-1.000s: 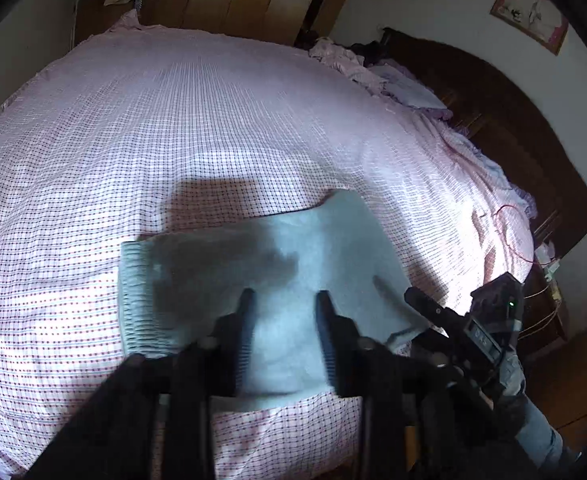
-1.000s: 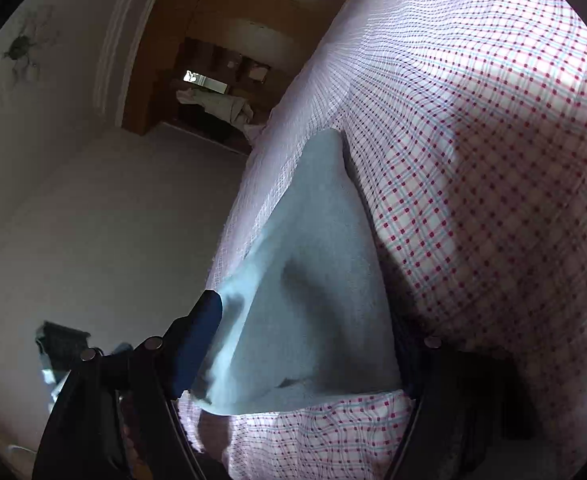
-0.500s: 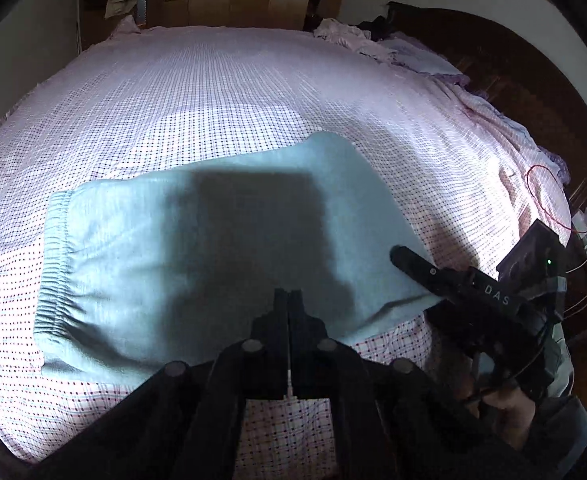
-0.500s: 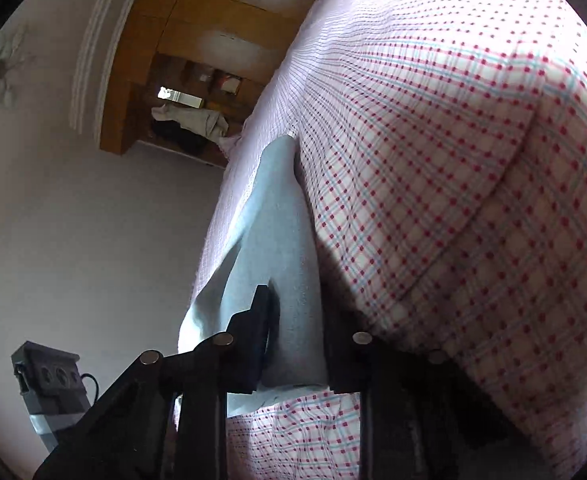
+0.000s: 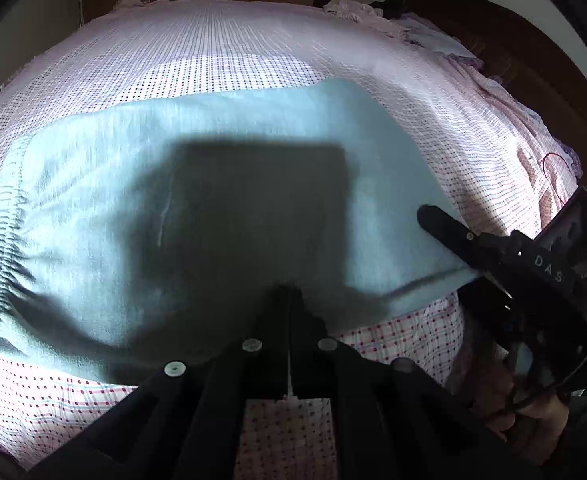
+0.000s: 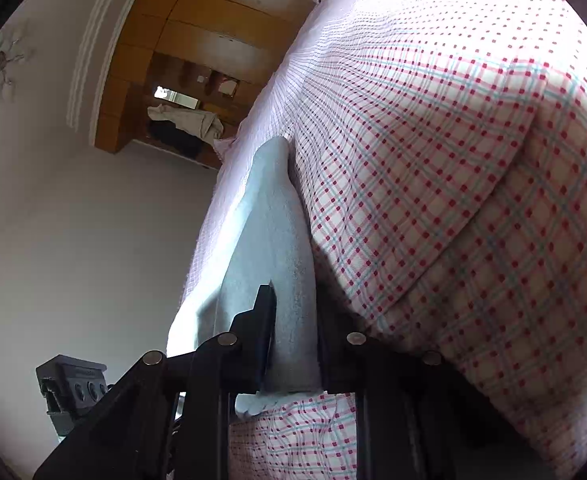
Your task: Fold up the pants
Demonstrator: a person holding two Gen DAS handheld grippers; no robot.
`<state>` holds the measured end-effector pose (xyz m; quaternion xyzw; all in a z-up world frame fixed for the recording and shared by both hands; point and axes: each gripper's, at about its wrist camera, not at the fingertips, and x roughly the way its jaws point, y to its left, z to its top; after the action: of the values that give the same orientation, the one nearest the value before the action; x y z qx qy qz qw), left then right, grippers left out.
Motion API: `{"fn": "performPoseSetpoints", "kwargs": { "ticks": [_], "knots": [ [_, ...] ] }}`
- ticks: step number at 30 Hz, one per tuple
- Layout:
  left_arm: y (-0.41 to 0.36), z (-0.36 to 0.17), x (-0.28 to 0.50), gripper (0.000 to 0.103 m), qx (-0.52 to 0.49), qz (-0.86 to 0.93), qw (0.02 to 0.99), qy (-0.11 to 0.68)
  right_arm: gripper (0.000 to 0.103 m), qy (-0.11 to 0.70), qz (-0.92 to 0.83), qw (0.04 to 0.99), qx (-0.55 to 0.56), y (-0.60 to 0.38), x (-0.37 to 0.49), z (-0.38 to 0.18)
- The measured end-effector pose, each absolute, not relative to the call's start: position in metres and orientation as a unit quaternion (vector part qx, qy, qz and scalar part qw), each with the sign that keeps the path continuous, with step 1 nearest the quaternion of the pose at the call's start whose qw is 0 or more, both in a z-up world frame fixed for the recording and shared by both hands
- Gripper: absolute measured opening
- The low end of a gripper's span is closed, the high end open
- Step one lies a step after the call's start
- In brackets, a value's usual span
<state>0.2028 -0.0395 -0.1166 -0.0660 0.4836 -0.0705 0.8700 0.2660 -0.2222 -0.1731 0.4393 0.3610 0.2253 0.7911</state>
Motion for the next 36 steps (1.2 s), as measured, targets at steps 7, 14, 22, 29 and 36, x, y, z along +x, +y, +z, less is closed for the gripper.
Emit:
{"fn": "performPoseSetpoints", "kwargs": {
  "ticks": [7,14,22,29,36],
  "knots": [
    [-0.041,-0.119,0.202,0.0,-0.055,-0.074,0.873,0.48,0.009,0.369,0.215,0.792,0.435,-0.218,0.268,-0.17],
    [-0.03,-0.121,0.207,0.001,-0.098,-0.086,0.863,0.488,0.003,0.407,0.192,0.829,0.332,-0.198,0.276,-0.131],
    [0.012,-0.076,0.194,0.001,-0.149,-0.13,0.857,0.477,0.002,0.341,0.114,0.933,0.007,-0.115,0.251,-0.066],
    [0.149,-0.038,0.161,0.001,-0.211,-0.066,0.875,0.431,0.002,0.23,0.087,0.943,-0.226,-0.033,0.223,-0.039],
    [0.235,-0.084,0.142,0.001,-0.285,-0.012,0.856,0.431,0.002,0.153,0.159,0.903,-0.368,0.074,0.177,-0.034]
  ]
}}
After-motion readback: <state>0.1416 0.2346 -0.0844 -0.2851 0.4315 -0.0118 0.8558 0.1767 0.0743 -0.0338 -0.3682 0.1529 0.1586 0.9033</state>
